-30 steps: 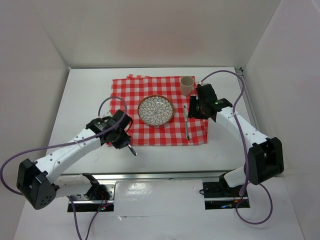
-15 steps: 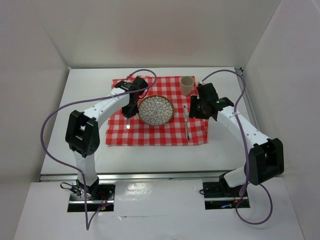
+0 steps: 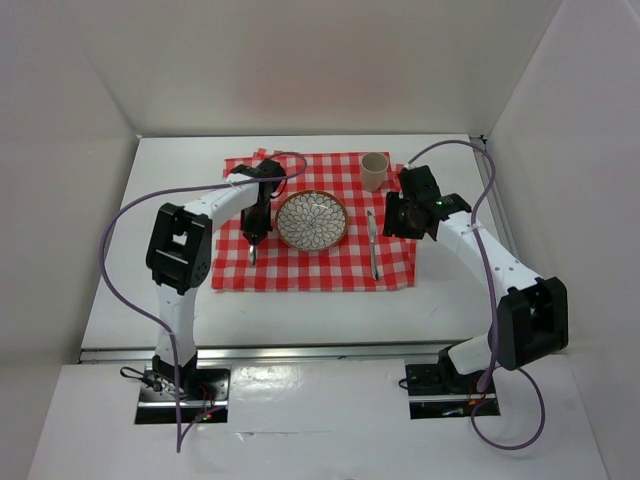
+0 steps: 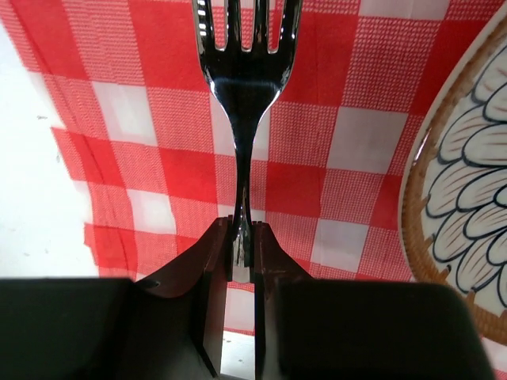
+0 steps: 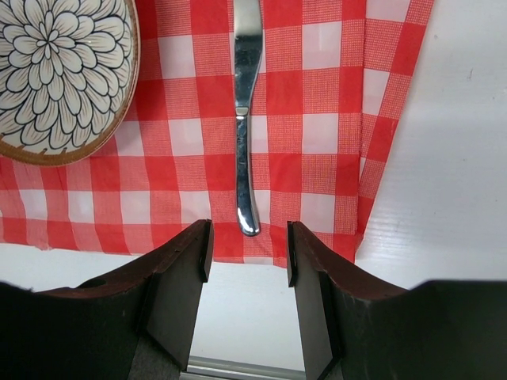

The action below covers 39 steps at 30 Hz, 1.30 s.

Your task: Set the dinner table for one person

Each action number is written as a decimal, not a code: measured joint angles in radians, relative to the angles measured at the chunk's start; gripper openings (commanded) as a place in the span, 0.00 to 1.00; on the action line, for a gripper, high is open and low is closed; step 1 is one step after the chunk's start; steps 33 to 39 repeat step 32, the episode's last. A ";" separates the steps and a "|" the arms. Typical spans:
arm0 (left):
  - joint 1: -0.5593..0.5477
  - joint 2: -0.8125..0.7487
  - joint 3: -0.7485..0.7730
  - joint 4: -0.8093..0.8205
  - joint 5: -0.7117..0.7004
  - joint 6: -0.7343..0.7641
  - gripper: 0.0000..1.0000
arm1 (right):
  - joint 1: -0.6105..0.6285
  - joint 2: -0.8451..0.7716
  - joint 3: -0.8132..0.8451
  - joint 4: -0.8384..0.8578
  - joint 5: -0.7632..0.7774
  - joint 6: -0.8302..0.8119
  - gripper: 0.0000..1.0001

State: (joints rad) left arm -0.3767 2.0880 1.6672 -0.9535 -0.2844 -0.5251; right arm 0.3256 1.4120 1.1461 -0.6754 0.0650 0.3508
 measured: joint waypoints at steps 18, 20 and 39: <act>0.047 0.054 0.080 -0.040 0.047 -0.025 0.77 | -0.010 -0.004 0.082 -0.086 0.029 -0.004 0.97; 0.059 0.023 0.120 -0.062 0.053 -0.024 0.77 | -0.014 -0.009 0.111 -0.101 0.033 0.002 1.00; 0.088 -0.596 0.070 0.091 0.089 -0.024 0.80 | -0.048 -0.110 0.155 -0.108 0.137 0.073 1.00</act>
